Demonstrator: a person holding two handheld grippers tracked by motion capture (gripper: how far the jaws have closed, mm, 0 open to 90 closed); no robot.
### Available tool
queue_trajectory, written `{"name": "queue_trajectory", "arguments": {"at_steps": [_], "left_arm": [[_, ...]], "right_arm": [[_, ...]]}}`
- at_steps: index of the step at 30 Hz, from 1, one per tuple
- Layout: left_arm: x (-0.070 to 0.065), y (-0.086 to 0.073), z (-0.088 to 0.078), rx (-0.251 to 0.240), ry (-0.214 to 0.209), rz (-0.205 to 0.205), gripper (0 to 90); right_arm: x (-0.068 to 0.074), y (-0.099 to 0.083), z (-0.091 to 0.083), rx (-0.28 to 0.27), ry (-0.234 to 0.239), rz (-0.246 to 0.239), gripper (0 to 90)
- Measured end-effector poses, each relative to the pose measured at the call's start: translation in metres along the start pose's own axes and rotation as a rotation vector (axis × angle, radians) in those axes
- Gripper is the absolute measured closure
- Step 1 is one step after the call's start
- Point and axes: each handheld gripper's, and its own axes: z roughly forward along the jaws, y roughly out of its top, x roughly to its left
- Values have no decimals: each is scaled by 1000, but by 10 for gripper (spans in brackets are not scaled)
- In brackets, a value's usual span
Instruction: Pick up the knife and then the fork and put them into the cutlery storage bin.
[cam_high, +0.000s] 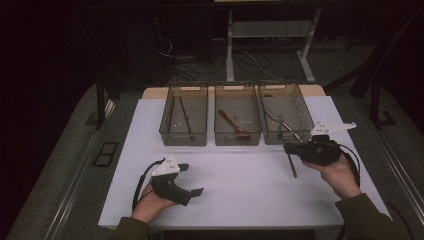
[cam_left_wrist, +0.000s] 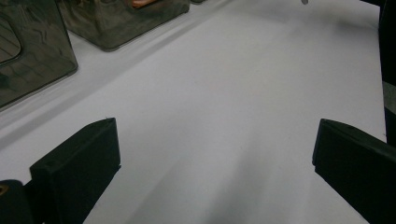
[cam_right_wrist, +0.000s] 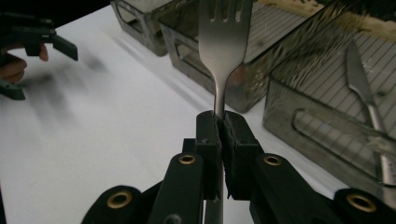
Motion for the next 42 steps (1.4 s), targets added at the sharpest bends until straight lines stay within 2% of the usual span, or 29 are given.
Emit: {"name": "queue_trajectory", "arguments": {"at_steps": [15,33,38,42], "left_arm": [[1,0,1,2,1,0,0],[1,0,1,2,0,-6,0],[2,0,1,-5,1,-4,0],[2,0,1,-7,-3,-9,0]], "right_arm": [[-17,27,-6,-52,-54,-9,843],[-37,64,-16,-129,-151,-12,843],[-46,73,-17,-149,-191,-9,843],[-58,77,-14,-156,-207,16,843]]}}
